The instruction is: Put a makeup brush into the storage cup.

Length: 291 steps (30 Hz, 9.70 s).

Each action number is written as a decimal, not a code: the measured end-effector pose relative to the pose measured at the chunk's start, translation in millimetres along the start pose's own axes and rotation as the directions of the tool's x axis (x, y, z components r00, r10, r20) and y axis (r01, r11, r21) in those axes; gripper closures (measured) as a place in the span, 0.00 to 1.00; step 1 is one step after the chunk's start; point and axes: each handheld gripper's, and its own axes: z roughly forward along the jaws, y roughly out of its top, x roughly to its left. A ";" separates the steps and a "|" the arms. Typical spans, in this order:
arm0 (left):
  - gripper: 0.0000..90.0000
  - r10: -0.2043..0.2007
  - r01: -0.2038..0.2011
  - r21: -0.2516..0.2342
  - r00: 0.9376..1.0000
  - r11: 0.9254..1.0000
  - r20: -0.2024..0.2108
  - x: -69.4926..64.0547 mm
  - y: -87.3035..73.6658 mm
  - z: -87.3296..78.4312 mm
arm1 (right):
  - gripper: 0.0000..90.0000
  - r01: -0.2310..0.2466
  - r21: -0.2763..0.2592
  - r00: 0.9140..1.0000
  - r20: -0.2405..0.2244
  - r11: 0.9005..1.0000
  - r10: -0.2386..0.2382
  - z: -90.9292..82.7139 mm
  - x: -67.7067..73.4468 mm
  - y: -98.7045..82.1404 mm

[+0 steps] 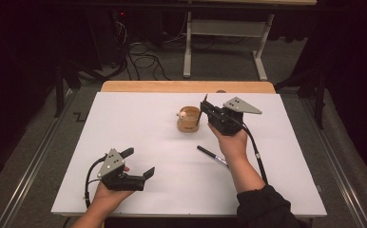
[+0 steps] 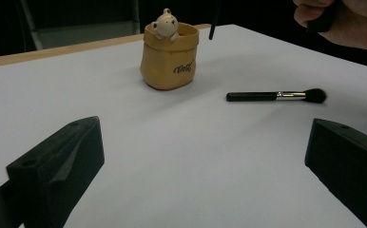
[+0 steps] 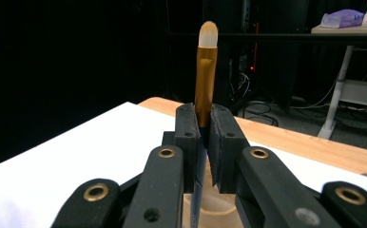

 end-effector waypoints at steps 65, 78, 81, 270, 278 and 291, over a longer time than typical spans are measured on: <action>0.00 0.002 -0.002 -0.005 1.000 1.000 0.028 1.9 1.5 -3.0 | 0.92 -0.048 0.157 0.997 0.070 0.986 0.038 68.4 -20.4 -15.5; 0.00 0.002 -0.002 -0.005 1.000 1.000 0.030 1.7 1.6 -2.9 | 0.02 -0.130 0.122 0.986 0.122 0.984 0.115 55.7 -23.8 -14.2; 0.00 0.003 -0.003 -0.005 1.000 1.000 0.031 1.7 1.8 -2.7 | 0.00 -0.114 0.126 0.989 0.107 0.985 0.101 47.4 -21.5 -15.0; 0.00 -0.012 0.014 -0.032 0.999 0.999 0.052 6.3 3.1 -9.5 | 0.18 0.115 0.884 0.988 -0.057 0.453 -0.141 -82.0 -8.9 -61.6; 0.00 -0.012 0.014 -0.038 0.999 0.999 0.052 6.9 3.9 -11.0 | 0.31 0.147 0.881 0.987 -0.099 0.449 -0.129 -67.9 -8.1 -59.6; 0.00 -0.011 0.013 -0.037 0.999 0.999 0.053 7.2 4.0 -10.8 | 0.56 0.170 0.861 0.983 -0.115 0.479 -0.143 -49.1 -6.5 -55.9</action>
